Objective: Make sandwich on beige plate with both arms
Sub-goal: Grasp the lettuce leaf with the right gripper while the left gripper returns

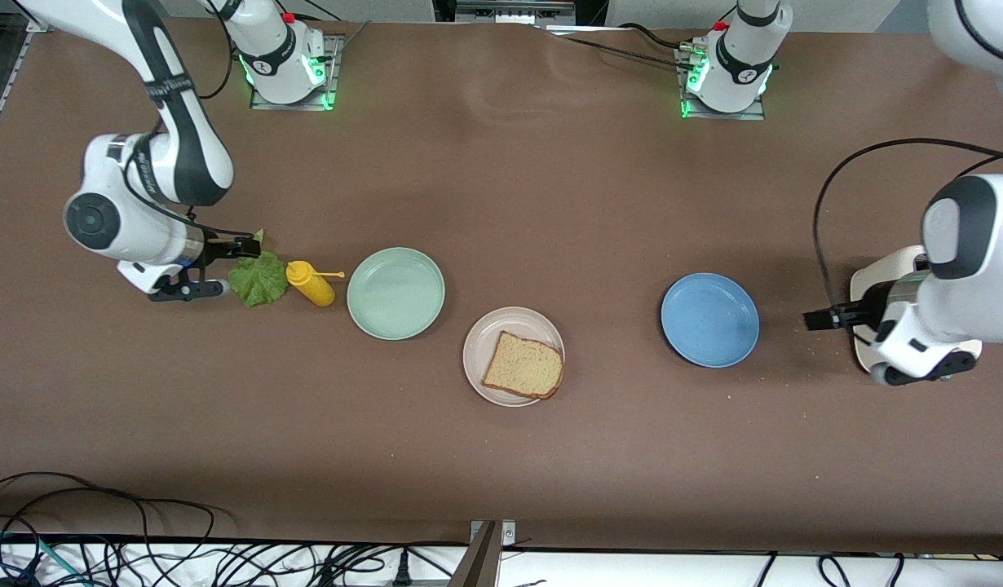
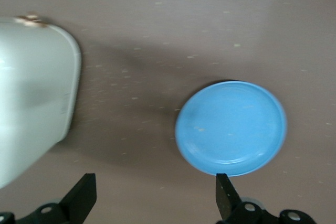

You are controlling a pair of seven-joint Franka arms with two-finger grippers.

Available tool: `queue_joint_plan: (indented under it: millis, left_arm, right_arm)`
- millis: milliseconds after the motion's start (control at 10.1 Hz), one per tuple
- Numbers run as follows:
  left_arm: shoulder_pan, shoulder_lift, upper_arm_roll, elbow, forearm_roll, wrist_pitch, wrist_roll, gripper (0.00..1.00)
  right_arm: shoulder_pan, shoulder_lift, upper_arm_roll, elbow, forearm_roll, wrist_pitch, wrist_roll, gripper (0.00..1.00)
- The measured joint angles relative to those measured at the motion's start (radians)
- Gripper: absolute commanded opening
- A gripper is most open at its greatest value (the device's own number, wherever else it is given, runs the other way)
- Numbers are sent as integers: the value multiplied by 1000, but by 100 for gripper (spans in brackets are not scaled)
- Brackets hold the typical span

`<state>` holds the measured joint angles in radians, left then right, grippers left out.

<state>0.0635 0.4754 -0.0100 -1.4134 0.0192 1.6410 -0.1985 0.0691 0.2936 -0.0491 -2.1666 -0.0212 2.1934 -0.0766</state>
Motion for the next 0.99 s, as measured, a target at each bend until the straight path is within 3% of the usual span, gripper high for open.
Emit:
queue_joint_plan:
  millis: [296,395,493,592,691,789,987]
  left_arm:
    - [39,-8,-2,-1,196,-14,27,100]
    - [43,-8,-1,0,237,-14,29,100]
    - [63,-9,-2,4,250,-14,56,100]
    - [104,-10,-2,18,250,-14,139,100]
    - [149,-11,-1,38,250,-13,252,100]
    - [194,-12,-1,53,249,-14,349,100]
    - [244,-12,-3,58,223,-14,430,100]
  right_arm:
    - [0,71,0,-40,0,69,0,91]
    - [0,84,0,-42,0,79,0,77]
    - [0,95,0,-43,0,82,0,58]
    - [1,109,0,-44,0,89,0,32]
    - [1,121,0,-44,0,98,0,14]
    - [2,119,1,-41,0,97,-1,5]
    - [5,117,13,-32,0,84,-1,0]
